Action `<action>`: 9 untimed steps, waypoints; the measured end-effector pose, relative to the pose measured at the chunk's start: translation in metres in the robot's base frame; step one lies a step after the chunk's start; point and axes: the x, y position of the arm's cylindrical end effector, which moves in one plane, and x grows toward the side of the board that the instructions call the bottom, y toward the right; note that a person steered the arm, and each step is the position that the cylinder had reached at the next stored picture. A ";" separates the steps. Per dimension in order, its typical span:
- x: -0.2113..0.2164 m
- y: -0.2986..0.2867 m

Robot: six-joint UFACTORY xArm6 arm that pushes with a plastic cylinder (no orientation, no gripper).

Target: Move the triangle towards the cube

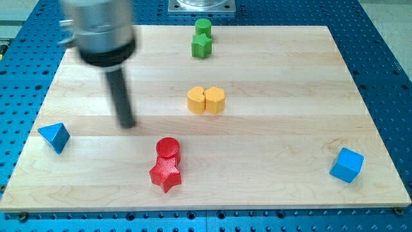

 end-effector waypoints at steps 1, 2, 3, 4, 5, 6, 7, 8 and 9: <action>-0.029 -0.058; -0.001 -0.127; 0.055 -0.080; 0.021 -0.022; 0.010 -0.097; -0.009 -0.101; -0.018 0.016; -0.024 0.011; -0.047 0.030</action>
